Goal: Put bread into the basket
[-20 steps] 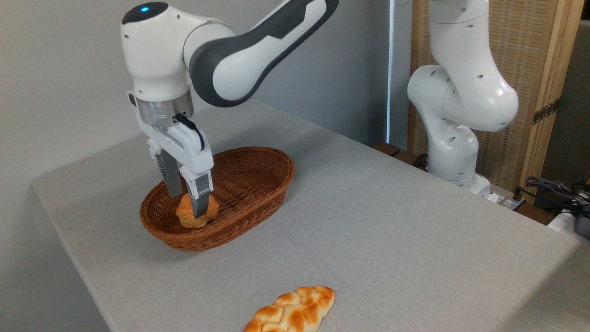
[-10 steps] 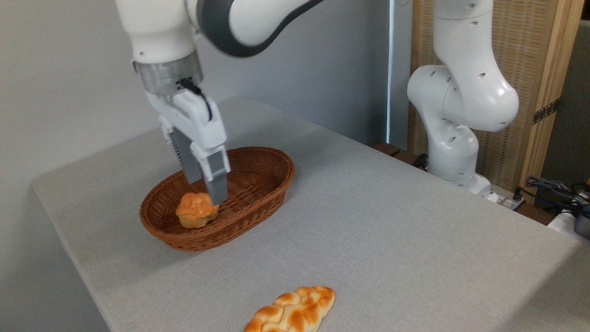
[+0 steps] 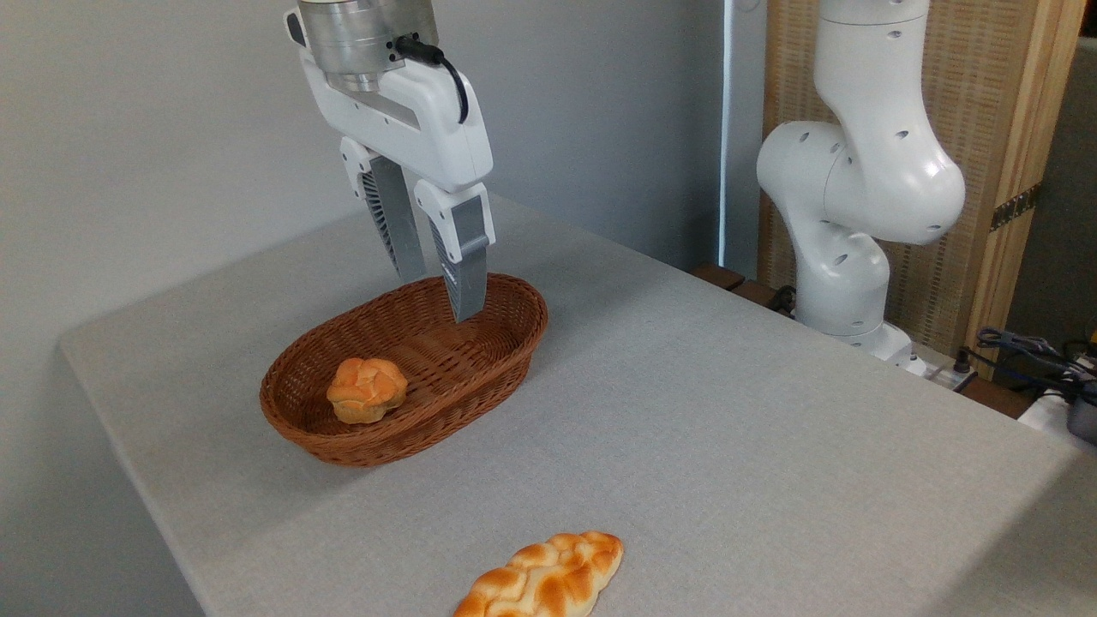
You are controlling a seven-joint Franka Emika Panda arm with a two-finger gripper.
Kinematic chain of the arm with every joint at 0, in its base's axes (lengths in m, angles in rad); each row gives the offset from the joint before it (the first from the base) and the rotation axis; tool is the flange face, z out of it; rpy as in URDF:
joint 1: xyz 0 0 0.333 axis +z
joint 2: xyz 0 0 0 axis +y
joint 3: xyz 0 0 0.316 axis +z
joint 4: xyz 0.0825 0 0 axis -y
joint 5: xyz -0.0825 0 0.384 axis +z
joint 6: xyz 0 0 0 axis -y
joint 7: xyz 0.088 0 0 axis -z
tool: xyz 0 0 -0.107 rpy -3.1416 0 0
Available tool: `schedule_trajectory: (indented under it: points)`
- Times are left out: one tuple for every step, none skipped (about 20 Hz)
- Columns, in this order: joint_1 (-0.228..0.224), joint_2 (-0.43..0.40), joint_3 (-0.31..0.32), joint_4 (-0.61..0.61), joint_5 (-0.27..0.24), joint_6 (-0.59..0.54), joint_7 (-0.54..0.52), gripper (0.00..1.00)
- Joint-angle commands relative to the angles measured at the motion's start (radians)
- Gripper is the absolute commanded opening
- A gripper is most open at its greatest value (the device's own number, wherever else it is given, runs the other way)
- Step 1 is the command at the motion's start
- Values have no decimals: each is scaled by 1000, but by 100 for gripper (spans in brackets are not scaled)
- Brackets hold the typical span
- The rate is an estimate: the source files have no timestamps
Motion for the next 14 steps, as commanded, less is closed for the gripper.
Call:
schedule_trajectory:
  points:
    - [9,20,-12,31,-8,-35,7,100]
    - [9,20,-13,31,-8,-35,7,100]
    - [9,20,-13,31,-8,-35,7,100]
    - [7,20,-12,31,-8,-35,7,100]
    - [6,20,-12,31,-6,-35,7,100]
    - [3,20,-9,31,-4,-35,7,100]
    - [1,20,-7,31,-3,-35,7,100]
    - [0,20,-4,31,-3,-35,7,100]
    - [-3,20,-2,30,-3,-34,8,100]
    - [-3,20,-2,30,-3,-34,8,100]
    - [-3,20,-2,30,-4,-29,7,100]
    - [-3,20,1,30,-4,-26,7,100]
    - [-3,20,2,30,-4,-23,7,100]
    - [-3,20,2,30,-6,-21,8,100]
